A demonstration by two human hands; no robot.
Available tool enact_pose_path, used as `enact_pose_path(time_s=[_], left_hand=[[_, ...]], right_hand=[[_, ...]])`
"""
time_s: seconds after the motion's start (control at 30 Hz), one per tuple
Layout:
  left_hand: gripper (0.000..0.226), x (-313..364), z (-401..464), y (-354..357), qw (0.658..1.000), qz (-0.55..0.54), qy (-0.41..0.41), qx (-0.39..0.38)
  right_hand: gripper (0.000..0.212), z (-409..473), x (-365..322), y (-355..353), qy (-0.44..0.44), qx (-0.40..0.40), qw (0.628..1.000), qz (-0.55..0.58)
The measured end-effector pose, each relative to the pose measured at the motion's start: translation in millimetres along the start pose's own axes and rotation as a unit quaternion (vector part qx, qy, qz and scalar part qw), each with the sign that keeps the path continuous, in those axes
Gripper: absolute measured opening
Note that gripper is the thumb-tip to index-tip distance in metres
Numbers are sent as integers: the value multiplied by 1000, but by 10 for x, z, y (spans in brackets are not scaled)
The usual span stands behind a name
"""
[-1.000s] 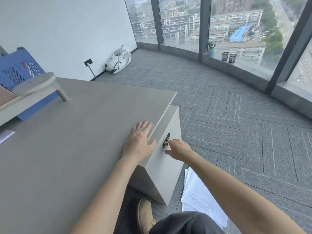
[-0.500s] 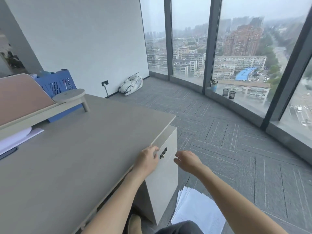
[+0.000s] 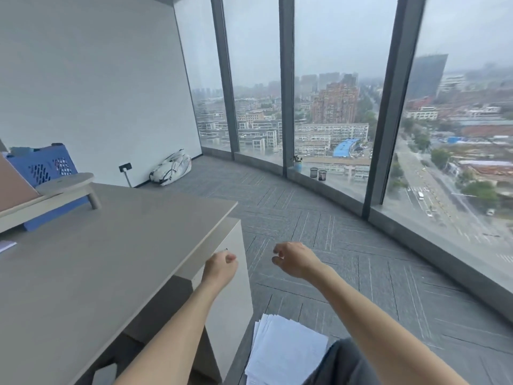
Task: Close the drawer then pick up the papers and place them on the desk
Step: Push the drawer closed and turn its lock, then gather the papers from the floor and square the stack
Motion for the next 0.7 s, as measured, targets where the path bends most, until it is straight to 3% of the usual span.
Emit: enact_pose_path(time_s=[0.4,0.7], left_hand=[[29,-321,654,1264,994,-2,-38,-107],[28,-1129,1225,2808,969,-22,-150,-195]], right_hand=[[35,239,1147,521,121,-27,992,34],[22,662,2601,1583,238,-52,965,94]])
Point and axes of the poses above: each hand's wrist, its own z-axis towards the middle knuckle, its own y-axis out of the palm, x = y × z, the point moved 10 cm from there along z, towards the middle knuckle, and after that the axes turned 11 degrees about z, right-handed, at the moved point
